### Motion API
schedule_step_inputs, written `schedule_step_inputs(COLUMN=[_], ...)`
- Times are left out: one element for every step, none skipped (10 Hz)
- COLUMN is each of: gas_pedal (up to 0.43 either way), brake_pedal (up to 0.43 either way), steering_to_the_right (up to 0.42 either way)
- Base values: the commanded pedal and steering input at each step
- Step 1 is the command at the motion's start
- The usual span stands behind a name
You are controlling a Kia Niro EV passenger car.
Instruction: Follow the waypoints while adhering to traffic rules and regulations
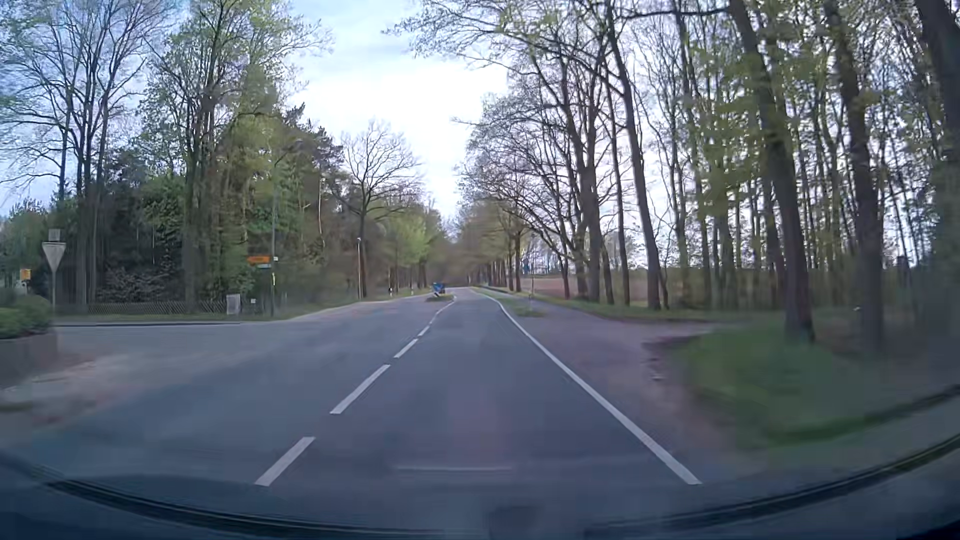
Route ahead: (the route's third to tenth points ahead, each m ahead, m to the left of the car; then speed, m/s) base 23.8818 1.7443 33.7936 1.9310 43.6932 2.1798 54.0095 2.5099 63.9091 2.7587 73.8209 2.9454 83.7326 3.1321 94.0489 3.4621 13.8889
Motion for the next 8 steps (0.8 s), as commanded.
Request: schedule_step_inputs(gas_pedal=[0.118,0.118,0.110,0.098,0.098,0.098,0.098,0.087], brake_pedal=[0.000,0.000,0.000,0.000,0.000,0.000,0.000,0.000], steering_to_the_right=[-0.002,-0.003,-0.004,-0.003,-0.003,-0.003,-0.003,-0.004])
